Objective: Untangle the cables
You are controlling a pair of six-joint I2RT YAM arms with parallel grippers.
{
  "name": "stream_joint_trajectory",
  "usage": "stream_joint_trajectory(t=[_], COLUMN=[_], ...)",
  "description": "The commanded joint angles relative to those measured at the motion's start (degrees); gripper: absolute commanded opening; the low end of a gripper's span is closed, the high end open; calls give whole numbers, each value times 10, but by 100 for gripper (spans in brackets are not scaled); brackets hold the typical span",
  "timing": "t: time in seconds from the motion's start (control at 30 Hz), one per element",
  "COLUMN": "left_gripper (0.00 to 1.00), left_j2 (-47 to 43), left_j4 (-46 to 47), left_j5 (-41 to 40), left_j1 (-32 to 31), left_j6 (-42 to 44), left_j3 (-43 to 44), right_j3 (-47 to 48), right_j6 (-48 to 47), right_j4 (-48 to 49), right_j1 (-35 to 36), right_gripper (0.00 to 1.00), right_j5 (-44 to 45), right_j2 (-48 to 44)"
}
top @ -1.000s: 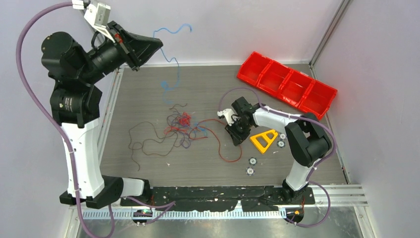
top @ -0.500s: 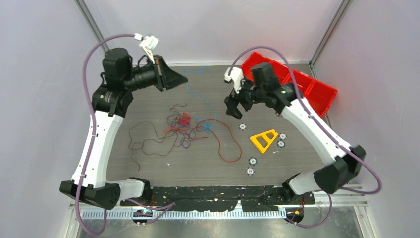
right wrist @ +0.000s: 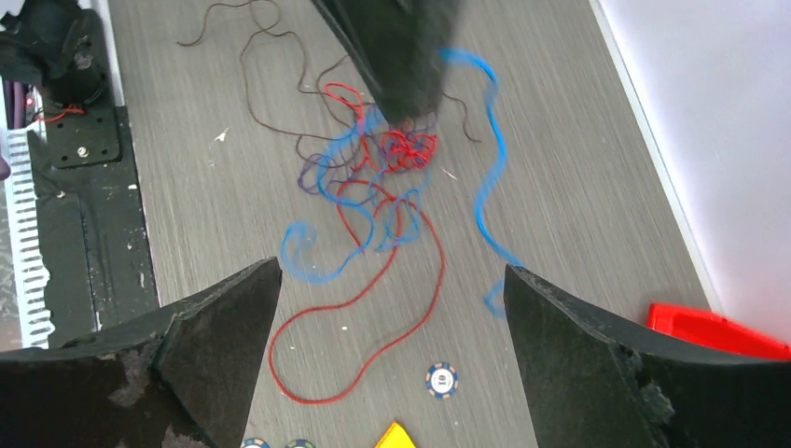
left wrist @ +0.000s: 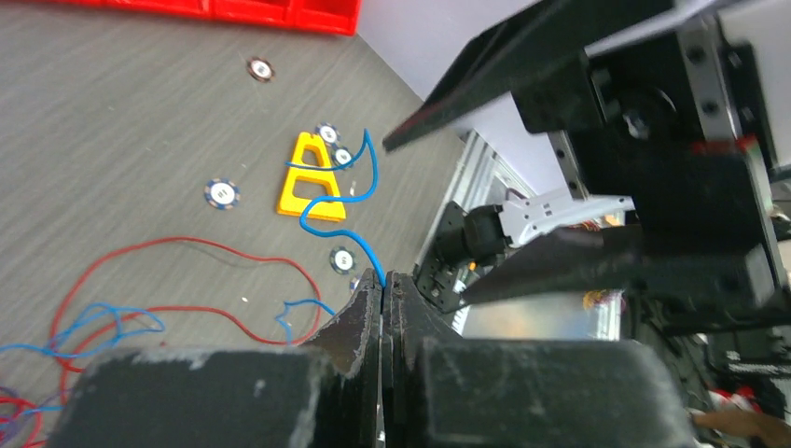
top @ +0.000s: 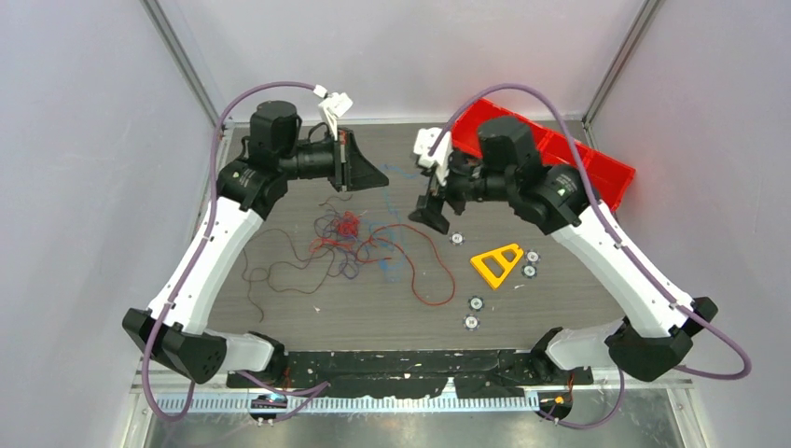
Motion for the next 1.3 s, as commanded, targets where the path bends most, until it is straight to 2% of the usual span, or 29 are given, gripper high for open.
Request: stream_joint_trajectory(t=[0.0, 0.13, 0.37, 0.43, 0.47, 0.5, 0.53, 0.57, 0.6, 0.63, 0.67, 0.73, 0.77, 0.8, 0.87, 1.0, 1.07, 1.27], left_gripper=[0, 0, 0, 0, 0, 0, 0, 0, 0, 0, 0, 0, 0, 3, 27, 81, 98, 100], left_j2=[9, 10, 5, 1, -1, -4, -6, -7, -8, -10, -12, -19, -22, -27, -34, -54, -69, -87], left_j4=[31, 34, 56, 75, 85, 90, 92, 92, 90, 84, 76, 42, 28, 14, -7, -50, -55, -74], left_j5=[50, 70, 123, 143, 152, 159, 161, 161, 160, 156, 150, 130, 115, 98, 75, 2, -28, -51], left_j1=[-13, -23, -27, -27, -27, -27, -27, -27, -27, -27, -27, -27, -27, -27, -25, -4, 19, 90], left_j6=[-21, -24, -41, -58, -65, -70, -70, -70, -68, -65, -59, -30, -13, 3, 25, 67, 84, 117], left_j3=[-6, -10, -20, -29, -35, -39, -43, -44, -45, -44, -42, -34, -31, -28, -22, 2, 5, -2], right_j3=[31, 35, 29, 24, 21, 17, 14, 7, 3, -6, -11, -25, -31, -33, -36, -28, -21, -1], right_j6=[-33, -32, -7, -10, -15, -19, -20, -22, -23, -23, -23, -22, -19, -15, -2, 36, 58, 73], right_j4=[32, 36, 58, 67, 69, 70, 71, 70, 70, 69, 69, 69, 69, 69, 69, 67, 60, 47], right_j1=[69, 98, 104, 104, 104, 104, 104, 104, 104, 104, 104, 103, 100, 97, 81, 18, -36, -183], right_gripper=[95, 95, 99, 87, 75, 66, 52, 46, 33, 28, 15, 7, 6, 6, 5, 5, 5, 5], right_j5=[56, 64, 62, 83, 90, 91, 88, 86, 84, 83, 80, 77, 74, 73, 63, 26, 8, -21], right_j2=[15, 37, 62, 65, 63, 62, 58, 55, 47, 44, 35, 22, 14, 10, 1, -4, -6, -20])
